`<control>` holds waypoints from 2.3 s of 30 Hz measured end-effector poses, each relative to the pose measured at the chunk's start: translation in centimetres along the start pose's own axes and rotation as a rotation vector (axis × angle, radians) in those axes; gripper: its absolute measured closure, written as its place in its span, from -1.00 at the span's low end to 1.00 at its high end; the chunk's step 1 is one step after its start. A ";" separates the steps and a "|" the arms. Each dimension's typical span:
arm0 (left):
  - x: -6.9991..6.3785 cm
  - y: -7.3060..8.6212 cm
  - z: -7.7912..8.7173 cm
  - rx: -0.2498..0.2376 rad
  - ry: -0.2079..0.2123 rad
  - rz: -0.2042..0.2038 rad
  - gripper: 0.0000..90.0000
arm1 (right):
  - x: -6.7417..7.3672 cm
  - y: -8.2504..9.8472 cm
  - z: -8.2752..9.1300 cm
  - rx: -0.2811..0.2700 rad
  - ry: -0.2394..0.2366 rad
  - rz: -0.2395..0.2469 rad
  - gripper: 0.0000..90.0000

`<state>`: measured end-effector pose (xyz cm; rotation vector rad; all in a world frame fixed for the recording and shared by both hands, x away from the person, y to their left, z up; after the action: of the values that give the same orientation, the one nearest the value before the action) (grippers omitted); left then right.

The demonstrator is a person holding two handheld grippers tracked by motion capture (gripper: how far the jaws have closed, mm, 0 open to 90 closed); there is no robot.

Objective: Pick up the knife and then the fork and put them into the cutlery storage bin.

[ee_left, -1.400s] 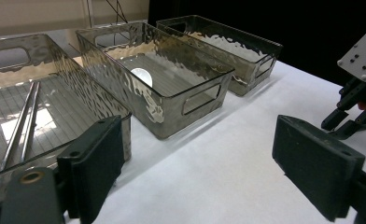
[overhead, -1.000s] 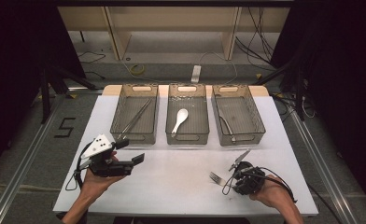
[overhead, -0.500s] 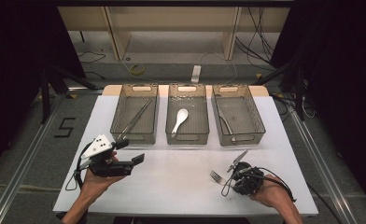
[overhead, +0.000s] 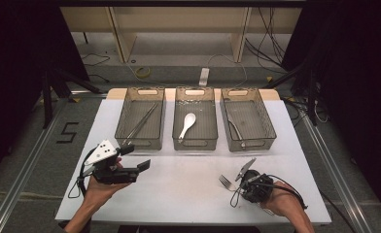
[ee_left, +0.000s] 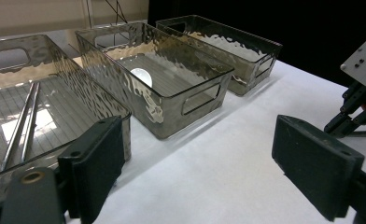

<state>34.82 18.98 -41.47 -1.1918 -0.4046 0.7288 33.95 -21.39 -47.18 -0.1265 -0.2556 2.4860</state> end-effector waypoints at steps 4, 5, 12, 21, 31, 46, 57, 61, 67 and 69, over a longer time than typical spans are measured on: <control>0.0 0.0 0.0 0.000 0.000 0.000 -0.64 | 0.1 -0.1 0.5 -0.024 0.012 0.013 0.90; 0.0 0.0 0.0 -0.001 0.000 0.000 -0.63 | 0.0 -0.1 0.6 -0.033 0.018 0.015 0.90; 0.0 0.0 0.0 0.000 -0.001 -0.001 -0.64 | -0.5 0.1 1.9 -0.101 0.041 0.002 0.90; -0.1 0.0 -0.1 0.001 0.000 0.003 -0.64 | -1.7 0.0 4.2 -0.206 0.057 -0.041 0.90; 0.0 0.1 -0.2 -0.002 -0.001 0.007 -0.64 | -3.6 -0.4 5.4 -0.287 0.062 -0.081 0.90; 0.0 0.1 -0.2 -0.001 -0.003 0.012 -0.64 | -5.6 -1.7 7.2 -0.347 0.096 -0.105 0.90; 0.1 0.1 -0.2 -0.002 -0.004 0.010 -0.64 | -7.9 -3.6 8.6 -0.422 0.093 -0.160 0.90; 0.0 0.1 -0.2 -0.002 -0.004 0.011 -0.64 | -9.1 -4.6 9.3 -0.450 0.102 -0.184 0.90; 0.1 0.1 -0.2 -0.003 -0.004 0.010 -0.64 | -10.7 -6.1 10.1 -0.477 0.098 -0.215 0.90; 0.1 0.1 -0.2 -0.003 -0.005 0.010 -0.64 | -11.3 -6.5 10.4 -0.487 0.098 -0.230 0.90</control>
<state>34.98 18.95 -41.62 -1.1955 -0.4038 0.7401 45.19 -24.73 -35.35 -0.3953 -0.7841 2.1390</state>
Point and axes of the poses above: each handheld gripper's, and its own axes: z roughly backward along the jaws, y roughly out of its underside, x roughly to its left, the point moved 2 cm from there along -z, roughly forward along the jaws, and after that the axes turned 3 degrees about -z, right-handed, at the moved point
